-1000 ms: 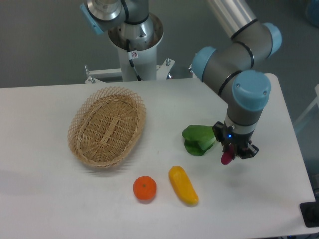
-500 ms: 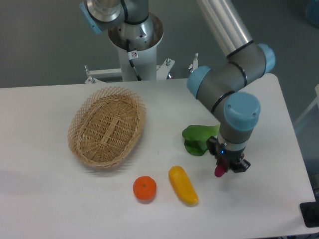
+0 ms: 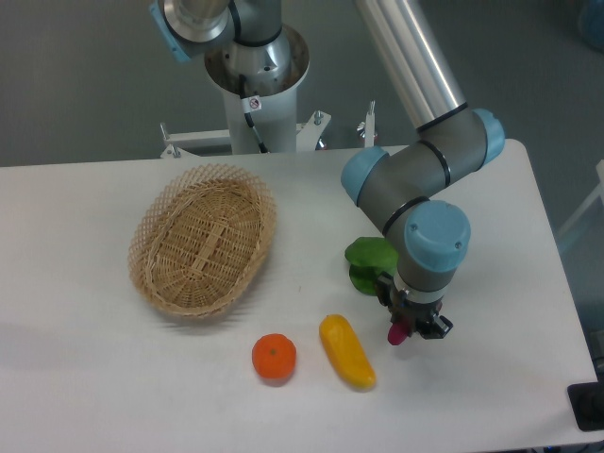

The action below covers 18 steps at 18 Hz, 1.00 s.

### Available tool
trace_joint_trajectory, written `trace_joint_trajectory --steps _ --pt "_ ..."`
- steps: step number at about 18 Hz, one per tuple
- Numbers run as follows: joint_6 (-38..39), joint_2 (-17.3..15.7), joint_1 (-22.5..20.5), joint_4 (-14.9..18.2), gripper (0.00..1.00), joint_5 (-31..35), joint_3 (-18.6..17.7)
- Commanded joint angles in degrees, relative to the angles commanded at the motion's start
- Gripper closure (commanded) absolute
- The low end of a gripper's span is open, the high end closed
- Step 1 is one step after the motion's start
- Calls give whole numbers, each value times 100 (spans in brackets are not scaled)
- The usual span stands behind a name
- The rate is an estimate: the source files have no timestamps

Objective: Place the sweet potato on the table
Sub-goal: 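Lower the held sweet potato toward the table beside the bok choy, then open the gripper to release the sweet potato onto the table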

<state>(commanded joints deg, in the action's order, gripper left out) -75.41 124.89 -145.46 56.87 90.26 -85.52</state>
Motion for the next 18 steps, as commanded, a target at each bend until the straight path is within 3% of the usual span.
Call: trace_joint_trajectory --steps 8,13,18 --pt "0 -61 18 -44 0 26 35" --pt "-17 -114 9 -36 0 35 175" --pt "-184 -377 -123 306 0 26 377"
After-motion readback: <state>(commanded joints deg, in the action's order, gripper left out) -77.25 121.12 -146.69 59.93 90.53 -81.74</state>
